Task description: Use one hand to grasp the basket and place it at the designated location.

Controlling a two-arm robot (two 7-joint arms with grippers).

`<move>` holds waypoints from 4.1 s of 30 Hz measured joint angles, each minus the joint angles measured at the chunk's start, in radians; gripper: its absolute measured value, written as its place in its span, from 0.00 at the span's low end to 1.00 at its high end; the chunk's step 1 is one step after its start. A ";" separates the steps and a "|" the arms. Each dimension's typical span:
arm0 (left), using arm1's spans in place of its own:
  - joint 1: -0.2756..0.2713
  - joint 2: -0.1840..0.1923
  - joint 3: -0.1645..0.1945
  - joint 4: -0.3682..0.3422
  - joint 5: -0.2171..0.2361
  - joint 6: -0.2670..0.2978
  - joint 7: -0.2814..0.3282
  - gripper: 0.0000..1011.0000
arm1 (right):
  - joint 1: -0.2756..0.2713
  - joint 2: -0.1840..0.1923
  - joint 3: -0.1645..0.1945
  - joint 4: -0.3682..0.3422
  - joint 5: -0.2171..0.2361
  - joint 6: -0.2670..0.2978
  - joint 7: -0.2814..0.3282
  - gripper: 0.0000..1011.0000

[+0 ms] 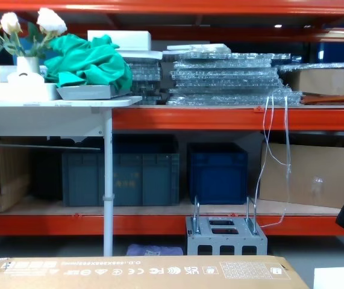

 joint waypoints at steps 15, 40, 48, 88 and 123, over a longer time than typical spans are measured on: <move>0.000 0.000 0.000 0.000 0.000 0.000 0.000 0.00 | -0.006 -0.028 -0.008 0.035 -0.010 -0.027 0.012 0.99; 0.000 0.000 0.000 0.000 0.000 0.000 0.000 0.00 | 0.027 -0.124 -0.091 0.200 -0.034 -0.091 0.054 0.99; 0.000 0.000 0.000 0.000 0.000 0.000 0.000 0.00 | 0.030 -0.135 -0.111 0.213 -0.033 -0.102 0.060 0.99; 0.000 0.000 0.000 0.000 0.000 0.000 0.000 0.00 | 0.054 -0.161 -0.165 0.245 -0.023 -0.114 0.072 0.99; 0.000 0.000 0.000 0.000 0.000 0.000 0.000 0.00 | 0.053 -0.145 -0.157 0.249 -0.025 -0.115 0.056 0.23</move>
